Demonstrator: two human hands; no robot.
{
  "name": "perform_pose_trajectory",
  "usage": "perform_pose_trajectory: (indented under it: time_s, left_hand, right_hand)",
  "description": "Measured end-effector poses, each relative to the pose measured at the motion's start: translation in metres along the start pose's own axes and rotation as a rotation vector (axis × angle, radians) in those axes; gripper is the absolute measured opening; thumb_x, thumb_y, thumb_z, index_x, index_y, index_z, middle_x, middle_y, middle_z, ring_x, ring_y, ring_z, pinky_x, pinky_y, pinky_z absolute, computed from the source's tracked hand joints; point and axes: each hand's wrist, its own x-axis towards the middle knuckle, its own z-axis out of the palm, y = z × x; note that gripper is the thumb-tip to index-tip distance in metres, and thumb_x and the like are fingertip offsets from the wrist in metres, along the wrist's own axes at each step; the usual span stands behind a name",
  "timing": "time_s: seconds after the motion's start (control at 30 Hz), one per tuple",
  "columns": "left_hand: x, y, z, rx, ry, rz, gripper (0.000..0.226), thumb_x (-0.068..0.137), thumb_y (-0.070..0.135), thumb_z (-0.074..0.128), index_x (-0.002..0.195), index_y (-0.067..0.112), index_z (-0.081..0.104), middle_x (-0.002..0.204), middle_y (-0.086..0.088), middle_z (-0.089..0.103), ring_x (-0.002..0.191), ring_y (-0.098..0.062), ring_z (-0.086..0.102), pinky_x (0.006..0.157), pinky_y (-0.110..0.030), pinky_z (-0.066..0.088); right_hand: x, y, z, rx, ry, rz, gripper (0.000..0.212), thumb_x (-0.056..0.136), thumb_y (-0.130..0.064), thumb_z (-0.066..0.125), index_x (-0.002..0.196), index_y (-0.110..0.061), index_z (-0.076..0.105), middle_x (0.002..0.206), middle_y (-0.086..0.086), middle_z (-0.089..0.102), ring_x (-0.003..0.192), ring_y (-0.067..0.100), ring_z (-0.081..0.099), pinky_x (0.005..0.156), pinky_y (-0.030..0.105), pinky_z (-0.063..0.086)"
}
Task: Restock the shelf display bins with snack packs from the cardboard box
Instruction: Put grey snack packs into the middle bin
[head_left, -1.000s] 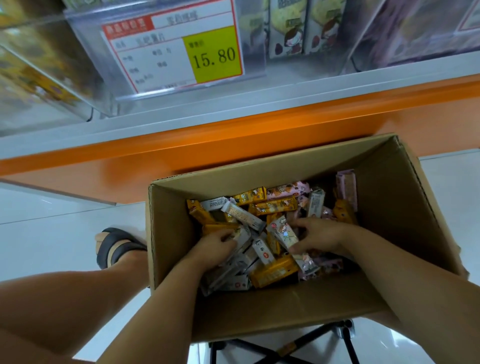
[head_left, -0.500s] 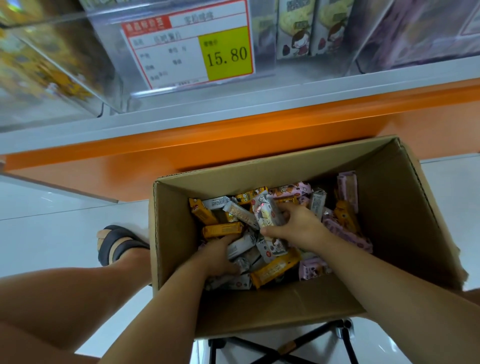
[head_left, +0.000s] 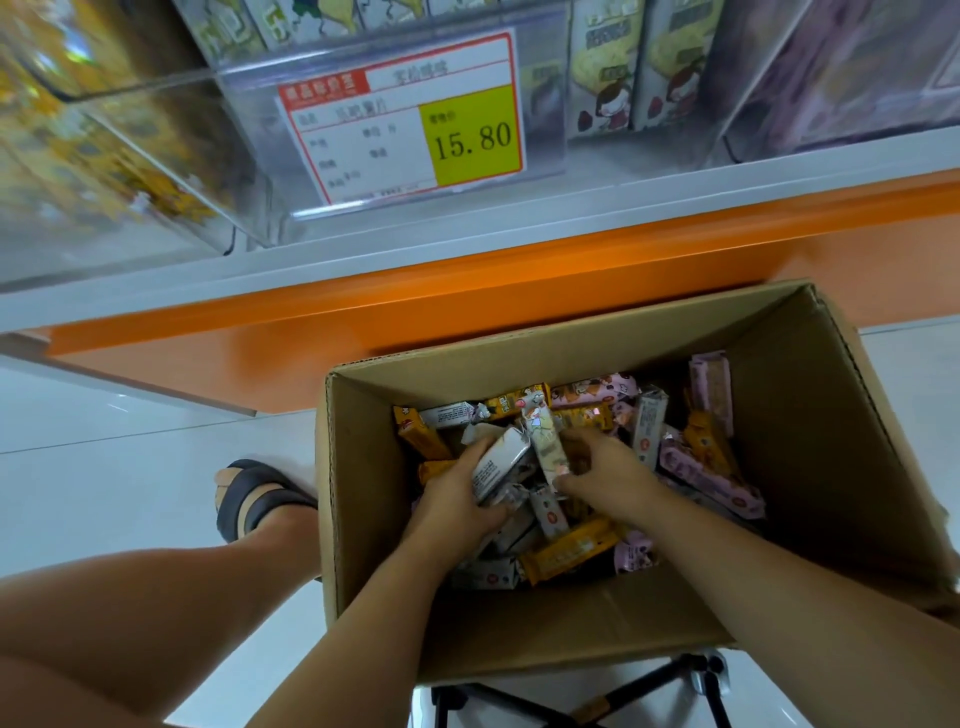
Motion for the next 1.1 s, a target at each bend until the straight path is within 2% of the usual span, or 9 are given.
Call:
perform_pose_trajectory:
  time_s: [0.07,0.2,0.27,0.37,0.47,0.57,0.73,0.97,1.1]
  left_hand:
    - [0.0,0.001,0.003,-0.011,0.074,0.015,0.081,0.085,0.026,0.071,0.148,0.04,0.022,0.139,0.003,0.048,0.12,-0.016,0.051,0.092,-0.024,0.047]
    - [0.002,0.006,0.005,-0.051,0.271,0.061,0.074,0.083,0.033,0.071,0.144,0.042,0.03,0.133,0.007,0.052,0.122,-0.019,0.048,0.098,-0.042,0.049]
    - [0.003,0.014,0.004,-0.114,0.387,0.074,0.071,0.084,0.027,0.071,0.144,0.039,0.033,0.132,0.008,0.05,0.12,-0.014,0.049,0.099,-0.038,0.048]
    - [0.006,0.03,0.011,-0.144,0.407,0.064,0.07,0.087,0.026,0.067,0.147,0.036,0.03,0.138,0.006,0.043,0.124,-0.013,0.044,0.096,-0.025,0.041]
    - [0.008,0.042,0.027,-0.17,0.292,0.006,0.075,0.093,0.029,0.061,0.152,0.033,0.015,0.15,0.0,0.026,0.134,-0.017,0.033,0.096,-0.024,0.033]
    - [0.011,0.04,0.034,-0.233,0.202,-0.043,0.083,0.094,0.029,0.058,0.152,0.035,-0.002,0.156,-0.002,0.013,0.14,-0.021,0.025,0.102,-0.029,0.033]
    - [0.011,0.026,0.028,-0.242,-0.044,-0.017,0.096,0.094,0.033,0.059,0.137,0.051,-0.024,0.16,0.006,-0.003,0.147,-0.023,0.005,0.117,-0.048,0.02]
    - [0.013,0.026,0.016,-0.488,-0.098,-0.168,0.048,0.104,0.037,0.025,0.142,0.06,0.007,0.161,0.007,0.003,0.147,-0.026,0.01,0.114,-0.056,0.022]
    - [0.01,0.027,0.012,-0.554,-0.084,-0.204,0.047,0.105,0.029,0.031,0.145,0.051,0.021,0.159,0.005,0.018,0.119,-0.014,0.048,0.102,-0.046,0.043]
  right_hand:
    - [-0.002,-0.003,-0.003,0.034,0.029,-0.019,0.06,0.089,-0.012,0.064,0.143,-0.013,0.038,0.136,0.006,0.052,0.123,0.022,0.05,0.092,0.027,0.043]
    - [-0.004,-0.006,-0.004,0.137,0.062,-0.042,0.054,0.091,-0.011,0.062,0.141,-0.012,0.041,0.132,0.005,0.055,0.119,0.02,0.052,0.093,0.026,0.043]
    - [-0.002,-0.004,-0.004,0.2,0.11,-0.038,0.047,0.091,-0.009,0.061,0.136,-0.012,0.047,0.128,0.005,0.058,0.113,0.018,0.054,0.09,0.024,0.044]
    - [0.0,0.0,-0.004,0.159,0.385,-0.045,0.034,0.09,-0.011,0.06,0.124,-0.014,0.058,0.12,0.008,0.06,0.103,0.022,0.058,0.078,0.025,0.045]
    - [-0.001,0.01,-0.007,0.049,0.644,0.047,0.035,0.087,-0.018,0.064,0.121,-0.021,0.058,0.133,0.011,0.043,0.12,0.03,0.045,0.09,0.034,0.044]
    - [0.0,0.022,-0.011,0.069,0.556,0.243,0.052,0.086,-0.027,0.066,0.134,-0.022,0.047,0.14,0.018,0.035,0.125,0.04,0.039,0.1,0.044,0.042]
    - [0.004,0.022,-0.009,0.117,0.43,0.138,0.063,0.081,-0.01,0.071,0.138,-0.012,0.044,0.124,0.018,0.056,0.115,0.035,0.053,0.091,0.035,0.045]
    - [0.002,0.011,-0.003,0.361,0.344,0.075,0.062,0.081,-0.014,0.073,0.132,-0.027,0.039,0.129,0.008,0.046,0.111,0.023,0.053,0.089,0.034,0.049]
    - [-0.002,0.006,0.006,0.457,0.312,0.077,0.066,0.081,-0.017,0.074,0.134,-0.014,0.035,0.116,0.004,0.053,0.103,0.018,0.054,0.088,0.032,0.048]
